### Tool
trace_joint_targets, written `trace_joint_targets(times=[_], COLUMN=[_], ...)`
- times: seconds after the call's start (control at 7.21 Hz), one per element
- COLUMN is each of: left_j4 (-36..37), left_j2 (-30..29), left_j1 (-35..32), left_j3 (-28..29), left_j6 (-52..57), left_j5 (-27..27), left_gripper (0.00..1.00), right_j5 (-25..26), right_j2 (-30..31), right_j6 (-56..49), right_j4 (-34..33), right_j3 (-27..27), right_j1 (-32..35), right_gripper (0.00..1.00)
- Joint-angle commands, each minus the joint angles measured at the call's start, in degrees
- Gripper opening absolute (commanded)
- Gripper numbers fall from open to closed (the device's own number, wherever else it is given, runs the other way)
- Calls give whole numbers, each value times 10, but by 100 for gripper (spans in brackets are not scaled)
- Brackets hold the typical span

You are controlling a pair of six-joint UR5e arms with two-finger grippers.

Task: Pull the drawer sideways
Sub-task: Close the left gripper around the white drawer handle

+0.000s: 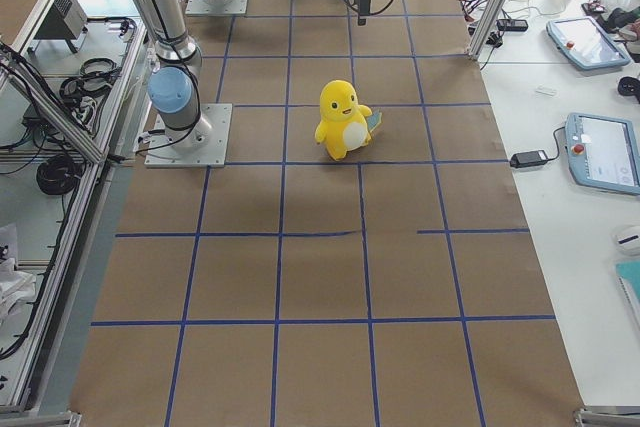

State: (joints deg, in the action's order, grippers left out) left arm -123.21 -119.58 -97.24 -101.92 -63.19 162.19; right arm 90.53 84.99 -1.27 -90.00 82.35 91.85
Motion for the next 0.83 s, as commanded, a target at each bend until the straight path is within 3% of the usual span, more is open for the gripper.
trace_joint_targets(times=[0.0, 0.69], left_j4=[1, 2], left_j2=[0, -5], left_j1=[-2, -20], left_j3=[1, 14], left_j6=[0, 4], left_j5=[0, -4], left_gripper=[23, 23], right_j5=[0, 0], right_j2=[0, 0], right_j6=[-1, 0], right_j4=[0, 0], right_j3=[0, 0], right_j1=[0, 0], right_gripper=[100, 100])
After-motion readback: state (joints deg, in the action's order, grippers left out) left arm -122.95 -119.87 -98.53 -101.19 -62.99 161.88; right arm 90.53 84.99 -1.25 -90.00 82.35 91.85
